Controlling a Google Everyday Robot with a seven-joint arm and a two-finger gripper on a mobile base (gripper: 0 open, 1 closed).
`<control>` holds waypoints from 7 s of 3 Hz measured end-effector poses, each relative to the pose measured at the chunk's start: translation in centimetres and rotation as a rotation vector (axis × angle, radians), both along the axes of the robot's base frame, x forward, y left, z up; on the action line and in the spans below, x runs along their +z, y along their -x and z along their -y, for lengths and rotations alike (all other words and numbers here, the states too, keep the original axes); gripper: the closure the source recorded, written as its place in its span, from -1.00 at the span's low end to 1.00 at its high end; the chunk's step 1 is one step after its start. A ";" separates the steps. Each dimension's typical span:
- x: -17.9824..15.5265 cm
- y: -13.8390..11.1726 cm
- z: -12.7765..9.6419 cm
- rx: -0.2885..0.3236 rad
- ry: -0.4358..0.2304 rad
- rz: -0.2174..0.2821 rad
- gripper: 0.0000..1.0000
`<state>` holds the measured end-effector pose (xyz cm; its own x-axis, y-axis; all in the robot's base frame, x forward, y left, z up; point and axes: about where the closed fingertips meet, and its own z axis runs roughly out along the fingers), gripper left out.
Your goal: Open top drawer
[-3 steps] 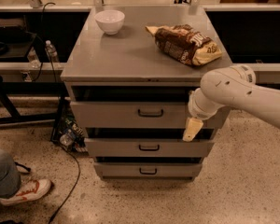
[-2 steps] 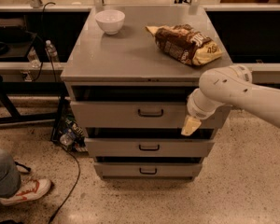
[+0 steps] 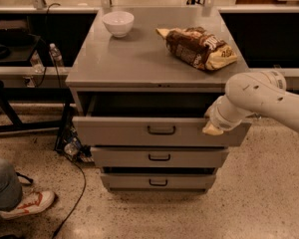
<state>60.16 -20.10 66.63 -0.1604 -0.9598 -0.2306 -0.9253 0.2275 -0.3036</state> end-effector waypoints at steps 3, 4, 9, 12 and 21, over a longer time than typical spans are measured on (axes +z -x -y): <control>0.3 0.6 0.0 0.011 0.007 -0.001 1.00; 0.0 4.6 0.2 0.021 0.009 0.001 1.00; 0.8 6.6 0.1 0.020 0.004 0.009 1.00; 0.8 6.6 0.1 0.020 0.004 0.009 0.21; -1.3 11.1 2.0 -0.069 -0.017 -0.096 0.58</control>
Offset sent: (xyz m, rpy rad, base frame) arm -0.1822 -0.0366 0.0985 0.0490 0.1668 -0.0631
